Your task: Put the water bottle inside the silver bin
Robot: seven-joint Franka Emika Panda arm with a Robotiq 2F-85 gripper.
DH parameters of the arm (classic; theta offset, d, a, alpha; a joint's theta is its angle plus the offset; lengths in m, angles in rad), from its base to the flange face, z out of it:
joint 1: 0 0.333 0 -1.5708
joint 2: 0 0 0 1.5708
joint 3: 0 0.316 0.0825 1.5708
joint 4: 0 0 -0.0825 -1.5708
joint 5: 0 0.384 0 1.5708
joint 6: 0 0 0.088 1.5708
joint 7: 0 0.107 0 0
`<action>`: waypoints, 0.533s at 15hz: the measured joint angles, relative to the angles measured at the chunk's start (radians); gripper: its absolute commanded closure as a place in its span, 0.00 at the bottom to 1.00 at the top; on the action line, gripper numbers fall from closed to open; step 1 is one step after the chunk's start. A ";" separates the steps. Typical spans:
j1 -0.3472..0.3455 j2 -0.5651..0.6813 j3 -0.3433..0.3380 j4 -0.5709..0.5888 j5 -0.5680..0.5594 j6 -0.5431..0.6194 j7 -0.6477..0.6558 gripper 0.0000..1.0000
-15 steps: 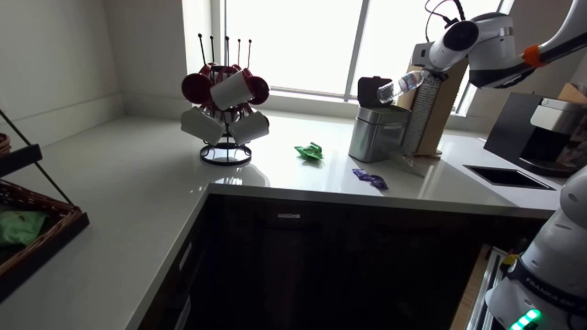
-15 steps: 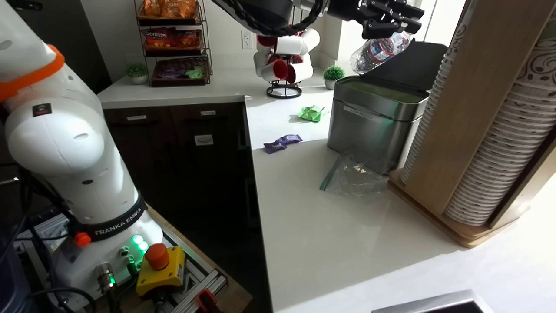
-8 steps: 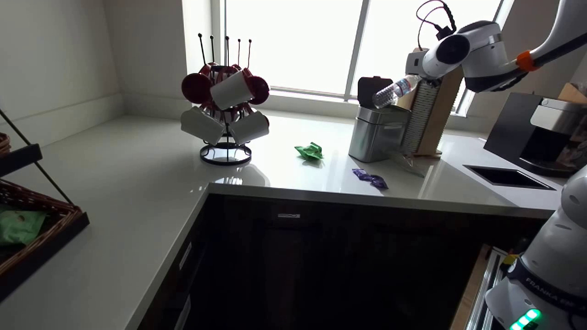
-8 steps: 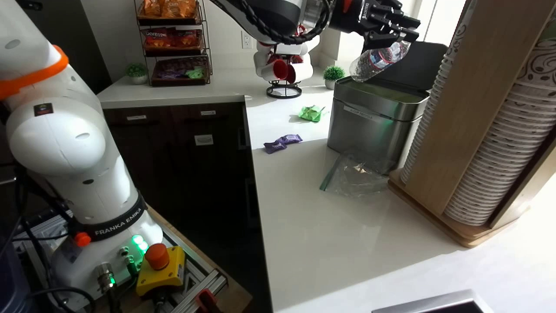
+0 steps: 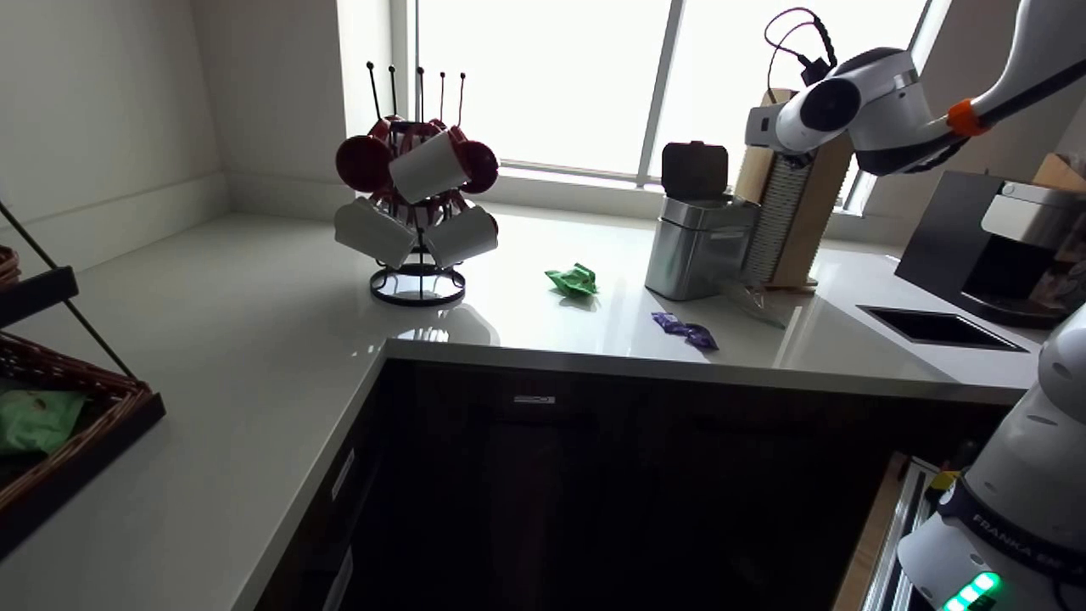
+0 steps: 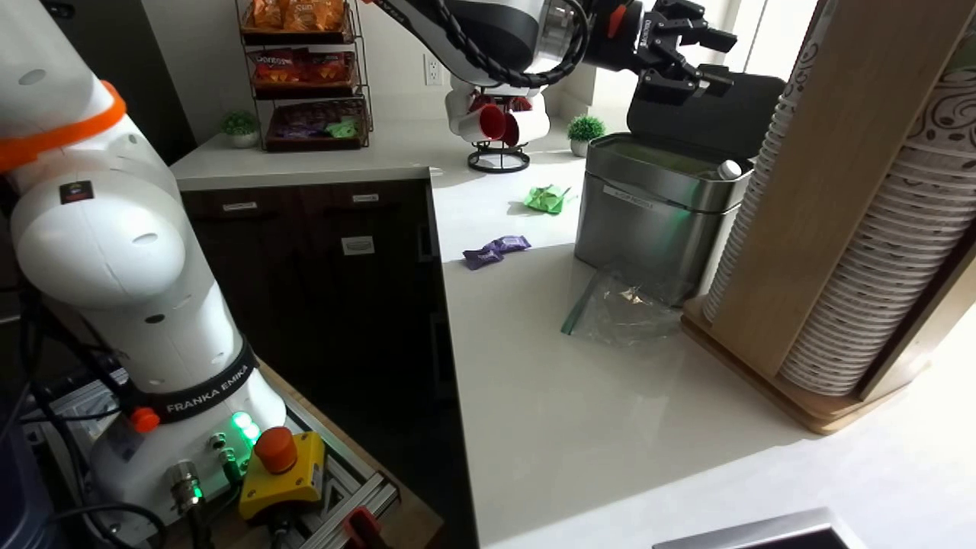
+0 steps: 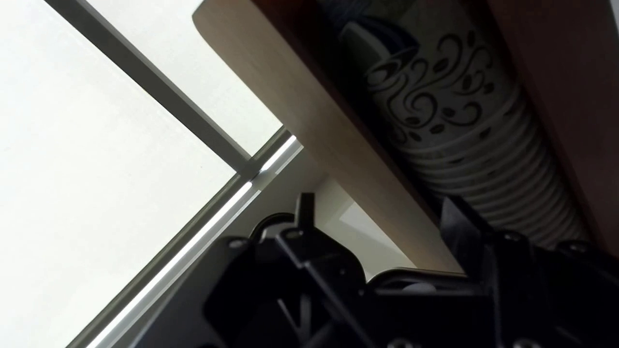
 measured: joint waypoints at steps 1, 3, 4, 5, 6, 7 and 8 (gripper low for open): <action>0.000 0.000 0.000 0.001 0.000 0.000 0.004 0.00; 0.000 0.000 0.000 0.006 0.000 0.000 0.010 0.00; 0.000 -0.001 0.000 0.009 0.002 0.000 0.011 0.00; 0.000 -0.002 0.000 0.011 0.008 0.000 0.011 0.00; 0.000 -0.004 0.000 0.011 0.025 0.000 0.011 0.00; 0.000 -0.006 0.000 0.011 0.055 0.000 0.006 0.00; 0.000 -0.010 0.000 0.011 0.107 0.000 -0.007 0.01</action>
